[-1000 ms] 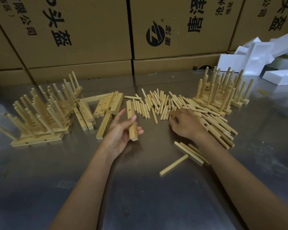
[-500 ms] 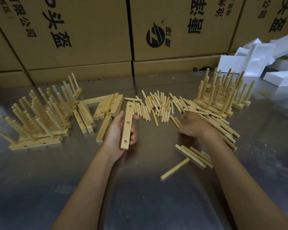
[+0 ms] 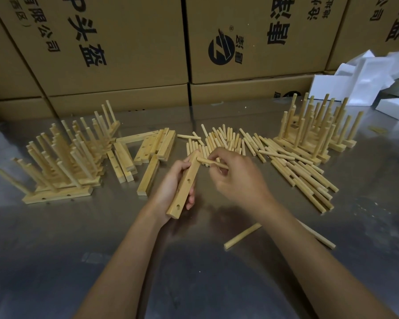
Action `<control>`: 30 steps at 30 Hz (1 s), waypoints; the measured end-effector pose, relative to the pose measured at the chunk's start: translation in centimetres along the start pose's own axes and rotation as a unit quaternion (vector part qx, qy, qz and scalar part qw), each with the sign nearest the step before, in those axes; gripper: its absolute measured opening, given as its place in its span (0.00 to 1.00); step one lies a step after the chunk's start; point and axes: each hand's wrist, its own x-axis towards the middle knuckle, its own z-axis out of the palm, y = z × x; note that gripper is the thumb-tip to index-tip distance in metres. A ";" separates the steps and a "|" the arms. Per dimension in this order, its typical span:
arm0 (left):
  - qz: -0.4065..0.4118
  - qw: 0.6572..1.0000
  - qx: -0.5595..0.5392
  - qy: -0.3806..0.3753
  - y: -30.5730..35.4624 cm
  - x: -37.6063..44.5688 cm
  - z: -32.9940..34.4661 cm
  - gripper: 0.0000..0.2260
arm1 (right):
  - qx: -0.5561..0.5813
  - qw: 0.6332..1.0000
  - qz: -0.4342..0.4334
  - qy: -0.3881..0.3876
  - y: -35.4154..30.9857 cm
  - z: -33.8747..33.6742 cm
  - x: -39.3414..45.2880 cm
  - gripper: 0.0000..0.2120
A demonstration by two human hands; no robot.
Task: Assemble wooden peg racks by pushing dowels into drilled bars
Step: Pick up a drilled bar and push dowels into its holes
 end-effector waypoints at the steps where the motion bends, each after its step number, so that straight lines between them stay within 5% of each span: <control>1: -0.002 1.000 0.013 0.008 0.0 0.0 0.0 0.18 | -0.007 1.000 -0.007 0.004 0.1 0.0 0.0 0.05; 12: 0.020 0.985 0.166 0.040 0.4 -0.7 0.8 0.15 | -0.056 0.998 -0.024 -0.022 0.3 -0.8 0.1 0.08; 30: 0.020 0.977 0.208 0.046 0.8 -0.8 1.2 0.15 | 0.168 0.975 0.142 -0.029 0.9 0.4 0.3 0.11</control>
